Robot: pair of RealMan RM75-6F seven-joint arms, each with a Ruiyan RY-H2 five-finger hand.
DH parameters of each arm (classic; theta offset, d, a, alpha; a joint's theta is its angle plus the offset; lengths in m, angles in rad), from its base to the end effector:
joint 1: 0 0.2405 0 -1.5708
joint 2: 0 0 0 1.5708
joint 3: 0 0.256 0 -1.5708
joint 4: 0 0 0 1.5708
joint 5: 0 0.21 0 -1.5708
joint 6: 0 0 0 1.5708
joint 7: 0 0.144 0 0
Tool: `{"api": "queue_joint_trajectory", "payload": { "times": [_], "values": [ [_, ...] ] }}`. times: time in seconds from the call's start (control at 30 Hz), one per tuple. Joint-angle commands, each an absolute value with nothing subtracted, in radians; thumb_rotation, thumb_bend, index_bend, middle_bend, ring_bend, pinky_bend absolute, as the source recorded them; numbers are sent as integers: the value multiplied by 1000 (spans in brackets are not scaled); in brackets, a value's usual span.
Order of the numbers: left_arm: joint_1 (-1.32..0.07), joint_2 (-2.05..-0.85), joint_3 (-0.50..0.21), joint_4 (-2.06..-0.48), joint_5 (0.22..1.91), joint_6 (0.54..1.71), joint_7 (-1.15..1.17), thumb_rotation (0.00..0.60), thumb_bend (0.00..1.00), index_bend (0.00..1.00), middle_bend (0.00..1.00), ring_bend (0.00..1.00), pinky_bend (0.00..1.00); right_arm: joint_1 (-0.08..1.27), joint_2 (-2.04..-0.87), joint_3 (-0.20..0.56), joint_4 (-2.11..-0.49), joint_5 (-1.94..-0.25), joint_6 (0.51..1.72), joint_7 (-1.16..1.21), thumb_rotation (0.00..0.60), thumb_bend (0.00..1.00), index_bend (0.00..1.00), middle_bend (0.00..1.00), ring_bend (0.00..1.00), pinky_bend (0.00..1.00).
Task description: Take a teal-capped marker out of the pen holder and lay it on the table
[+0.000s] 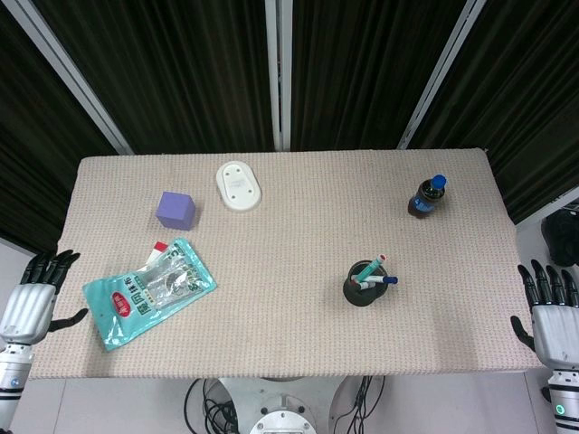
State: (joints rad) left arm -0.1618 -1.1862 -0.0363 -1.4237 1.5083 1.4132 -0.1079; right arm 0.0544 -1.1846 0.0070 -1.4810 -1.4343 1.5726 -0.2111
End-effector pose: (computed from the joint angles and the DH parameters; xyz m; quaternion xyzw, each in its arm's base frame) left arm -0.3320 0.2063 0.1455 -0.6224 -0.3847 -0.3824 0.5643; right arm -0.3419 -0.1629 0.1604 0.6060 -0.3124 0.2931 0.6703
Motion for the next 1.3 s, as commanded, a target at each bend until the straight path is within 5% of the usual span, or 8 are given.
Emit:
{"api": "queue_joint_trajectory", "payload": {
  "times": [0.03,0.37,0.8,0.93,1.3],
  "values": [
    [-162,-1187,-39,-1426,1503,1414,-100,600,147,109,56,0,4,57,-1181,15,-1480,-1434,1564,-206,600,233,0,0,0,0],
    [-168,-1180,-49,-1426,1491,1409,-114,600,147,109,56,0,4,120,-1130,38,-1511,-1497,1485,-115,600,175,0,0,0,0],
    [-165,-1204,-40,-1403,1483,1395,-117,600,143,109,56,0,2,473,-974,164,-1693,-1391,966,-11,600,150,5,0,0,0],
    [-169,-1203,-42,-1414,1480,1391,-95,600,133,109,56,0,2,554,-988,185,-1682,-1349,837,65,600,151,62,0,0,0],
    [-168,-1192,-42,-1430,1462,1375,-81,600,133,109,56,0,2,625,-1069,195,-1594,-1355,770,213,600,151,241,1,0,0]
  ]
}}
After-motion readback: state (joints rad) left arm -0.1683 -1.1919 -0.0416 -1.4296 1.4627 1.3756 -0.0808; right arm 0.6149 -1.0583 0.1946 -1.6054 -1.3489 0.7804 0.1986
